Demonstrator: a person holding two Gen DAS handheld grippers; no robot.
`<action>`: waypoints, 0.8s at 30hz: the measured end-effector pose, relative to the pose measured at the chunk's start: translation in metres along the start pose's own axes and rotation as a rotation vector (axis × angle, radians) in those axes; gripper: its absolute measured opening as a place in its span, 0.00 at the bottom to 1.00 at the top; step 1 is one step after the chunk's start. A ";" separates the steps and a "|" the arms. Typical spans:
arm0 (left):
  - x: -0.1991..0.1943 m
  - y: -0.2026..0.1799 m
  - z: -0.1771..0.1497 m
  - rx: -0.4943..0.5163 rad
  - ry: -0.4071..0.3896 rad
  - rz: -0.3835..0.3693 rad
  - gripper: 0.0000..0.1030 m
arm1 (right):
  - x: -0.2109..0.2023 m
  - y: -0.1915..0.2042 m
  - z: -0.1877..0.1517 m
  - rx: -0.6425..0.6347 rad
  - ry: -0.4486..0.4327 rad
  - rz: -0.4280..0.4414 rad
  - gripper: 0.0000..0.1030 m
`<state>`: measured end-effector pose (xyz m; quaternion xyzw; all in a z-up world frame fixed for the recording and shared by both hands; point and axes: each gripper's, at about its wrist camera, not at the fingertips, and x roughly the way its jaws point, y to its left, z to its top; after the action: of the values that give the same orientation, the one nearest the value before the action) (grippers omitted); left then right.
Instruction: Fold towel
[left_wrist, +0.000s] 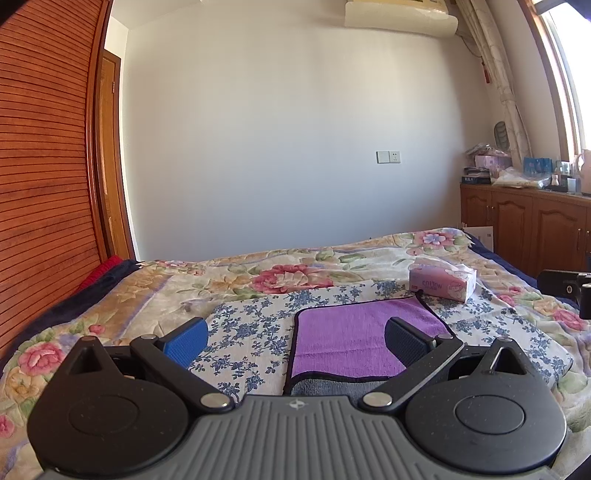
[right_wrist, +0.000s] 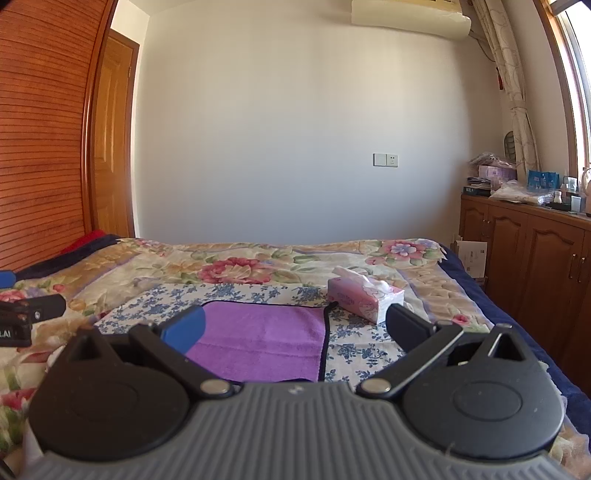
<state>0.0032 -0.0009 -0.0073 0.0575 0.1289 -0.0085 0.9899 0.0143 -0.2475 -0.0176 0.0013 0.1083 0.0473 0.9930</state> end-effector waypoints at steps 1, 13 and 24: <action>0.001 0.000 -0.001 0.004 0.002 0.000 1.00 | 0.001 0.000 0.000 0.000 0.001 0.000 1.00; 0.018 -0.005 -0.006 0.024 0.057 -0.019 1.00 | 0.016 0.000 -0.002 -0.012 0.012 0.002 1.00; 0.047 -0.002 -0.011 0.009 0.124 -0.036 1.00 | 0.043 -0.004 -0.004 -0.025 0.063 0.018 1.00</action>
<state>0.0462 -0.0017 -0.0301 0.0601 0.1909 -0.0231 0.9795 0.0556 -0.2472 -0.0306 -0.0115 0.1388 0.0575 0.9886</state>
